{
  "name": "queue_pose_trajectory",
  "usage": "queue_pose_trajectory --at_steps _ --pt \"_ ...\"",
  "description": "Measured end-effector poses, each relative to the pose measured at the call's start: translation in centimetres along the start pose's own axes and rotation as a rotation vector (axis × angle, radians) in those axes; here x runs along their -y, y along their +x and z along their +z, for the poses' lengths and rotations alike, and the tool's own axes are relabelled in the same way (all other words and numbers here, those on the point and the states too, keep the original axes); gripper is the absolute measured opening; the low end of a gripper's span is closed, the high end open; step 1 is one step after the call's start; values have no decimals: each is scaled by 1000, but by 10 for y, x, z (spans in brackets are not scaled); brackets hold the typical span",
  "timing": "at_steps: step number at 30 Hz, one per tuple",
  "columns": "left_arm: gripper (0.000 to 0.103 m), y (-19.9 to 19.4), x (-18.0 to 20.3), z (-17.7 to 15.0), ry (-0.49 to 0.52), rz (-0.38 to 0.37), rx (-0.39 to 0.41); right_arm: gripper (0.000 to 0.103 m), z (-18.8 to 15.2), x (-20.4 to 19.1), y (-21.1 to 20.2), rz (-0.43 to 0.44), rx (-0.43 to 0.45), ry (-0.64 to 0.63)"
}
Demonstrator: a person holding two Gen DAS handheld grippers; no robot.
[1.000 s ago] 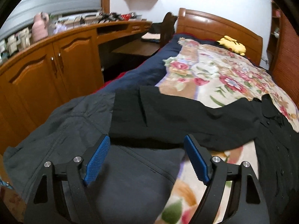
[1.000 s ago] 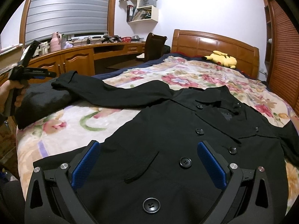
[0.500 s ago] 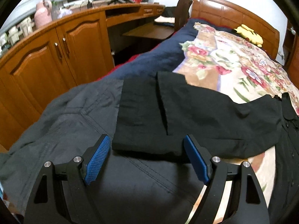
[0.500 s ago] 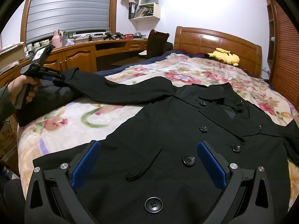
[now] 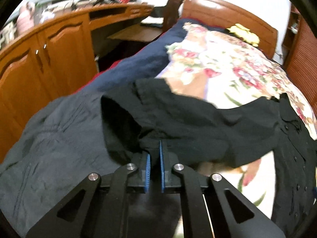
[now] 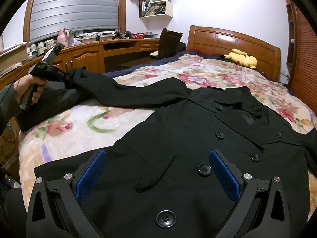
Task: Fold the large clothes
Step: 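Carry the sleeve across the coat body with the left tool and release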
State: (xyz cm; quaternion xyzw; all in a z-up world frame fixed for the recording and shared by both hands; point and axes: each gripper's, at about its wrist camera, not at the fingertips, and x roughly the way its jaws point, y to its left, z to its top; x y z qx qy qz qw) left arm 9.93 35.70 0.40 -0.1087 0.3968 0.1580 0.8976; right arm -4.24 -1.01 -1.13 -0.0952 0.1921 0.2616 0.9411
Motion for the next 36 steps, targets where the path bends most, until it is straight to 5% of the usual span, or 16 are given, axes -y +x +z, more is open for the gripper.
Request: queue_pose_trajectory --at_steps 9,15,24,29,33,36 --pt "7 -79 97 18 163 -63 171 103 -1 11 -21 -3 36 26" --pt "7 -118 185 8 283 -205 237 103 -9 35 -41 -36 60 74" --pt "7 -131 274 -37 400 -377 237 103 -28 69 -64 -114 64 151" --pt "7 -116 289 -73 393 -465 198 103 -30 77 -71 -149 60 185" --pt "7 -105 295 -102 392 -476 175 103 -33 76 -75 -170 47 210" --pt "7 -99 299 -118 416 -412 181 103 -28 70 -76 -178 40 220"
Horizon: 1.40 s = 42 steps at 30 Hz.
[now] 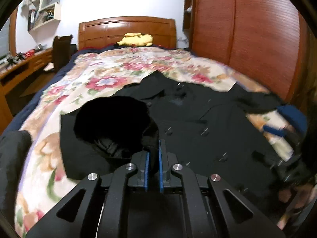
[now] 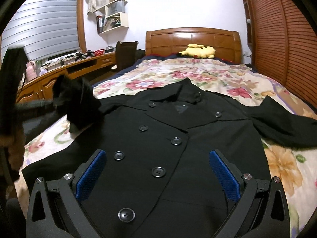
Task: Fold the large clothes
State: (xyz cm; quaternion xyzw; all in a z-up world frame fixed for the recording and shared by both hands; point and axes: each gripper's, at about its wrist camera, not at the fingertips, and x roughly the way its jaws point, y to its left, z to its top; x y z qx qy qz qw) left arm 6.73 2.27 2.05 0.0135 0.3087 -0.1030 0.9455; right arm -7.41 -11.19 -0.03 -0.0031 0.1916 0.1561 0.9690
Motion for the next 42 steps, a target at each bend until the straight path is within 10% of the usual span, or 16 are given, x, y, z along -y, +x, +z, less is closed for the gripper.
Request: queue_pose_trajectory --at_steps 9,31,37,42 --pt "80 -24 -16 -25 -22 -10 48 103 11 -1 8 9 -16 -7" --pt "85 -47 -98 -53 -117 141 87 93 21 -62 35 213 -34 -212" --pt "85 -47 -106 -55 -134 139 89 71 20 -68 53 281 -109 -279" --pt "85 -47 -104 -57 -127 139 89 23 15 -64 73 299 -192 -318"
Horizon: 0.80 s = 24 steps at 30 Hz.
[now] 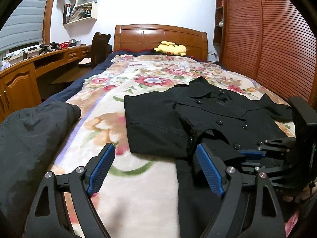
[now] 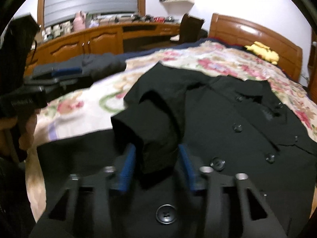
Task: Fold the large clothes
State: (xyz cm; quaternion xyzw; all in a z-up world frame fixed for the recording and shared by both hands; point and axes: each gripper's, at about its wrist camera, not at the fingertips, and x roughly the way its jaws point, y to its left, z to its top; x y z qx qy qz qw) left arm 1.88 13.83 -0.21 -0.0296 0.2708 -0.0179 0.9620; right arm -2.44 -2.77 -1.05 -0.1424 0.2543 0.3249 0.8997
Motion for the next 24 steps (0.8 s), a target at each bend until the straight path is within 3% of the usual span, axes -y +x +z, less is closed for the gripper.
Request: queue_pose_trajectory --at_steps 6,16,24 --pt "85 3 7 -4 19 -4 -2 12 -1 18 -11 7 37 35" --pt "85 6 25 -3 26 -27 9 7 -15 57 -71 -117 211 143" --pt "85 4 50 -1 46 -66 39 2 -55 91 -103 -244 202 194"
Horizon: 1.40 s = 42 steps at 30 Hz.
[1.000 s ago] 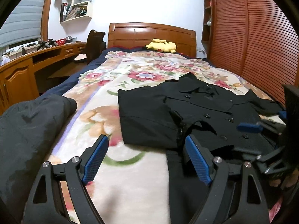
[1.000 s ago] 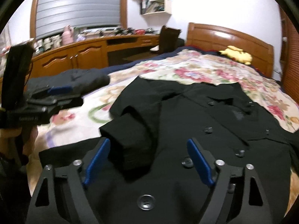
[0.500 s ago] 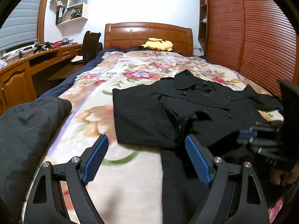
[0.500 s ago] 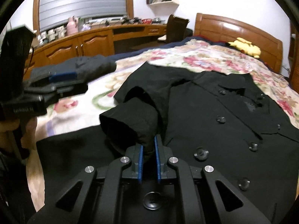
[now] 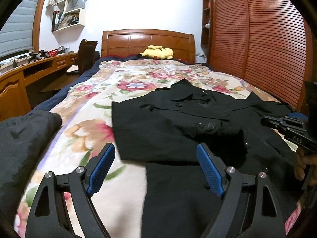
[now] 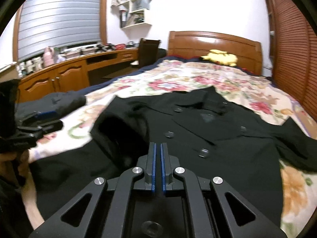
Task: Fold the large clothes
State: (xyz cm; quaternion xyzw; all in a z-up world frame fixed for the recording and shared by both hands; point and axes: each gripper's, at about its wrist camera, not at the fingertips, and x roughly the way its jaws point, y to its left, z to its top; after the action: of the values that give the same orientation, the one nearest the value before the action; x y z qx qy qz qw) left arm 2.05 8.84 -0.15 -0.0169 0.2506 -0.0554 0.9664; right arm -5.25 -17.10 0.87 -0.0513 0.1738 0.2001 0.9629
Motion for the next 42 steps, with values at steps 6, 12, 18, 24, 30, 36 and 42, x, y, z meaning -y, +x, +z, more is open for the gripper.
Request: queue_pose_trajectory --at_steps 6,12,18,24,30,36,42 --pt "85 6 20 1 21 -12 -13 0 -4 8 -13 -58 0 24" --pt "85 4 32 -2 30 -24 -10 27 -4 -12 -6 -39 -23 9" --pt "85 7 38 -6 33 -31 -23 54 3 -15 32 21 -129 9" --pt "85 10 43 -6 41 -37 -30 39 0 -15 56 99 -225 -13" --pt "85 10 46 -6 42 -39 -28 1 8 -9 56 103 -229 -17" --pt "85 9 51 -5 51 -49 -21 1 15 -1 10 22 -93 -3" --pt "85 7 52 -5 49 -69 -16 1 5 12 -39 -79 -16 -2"
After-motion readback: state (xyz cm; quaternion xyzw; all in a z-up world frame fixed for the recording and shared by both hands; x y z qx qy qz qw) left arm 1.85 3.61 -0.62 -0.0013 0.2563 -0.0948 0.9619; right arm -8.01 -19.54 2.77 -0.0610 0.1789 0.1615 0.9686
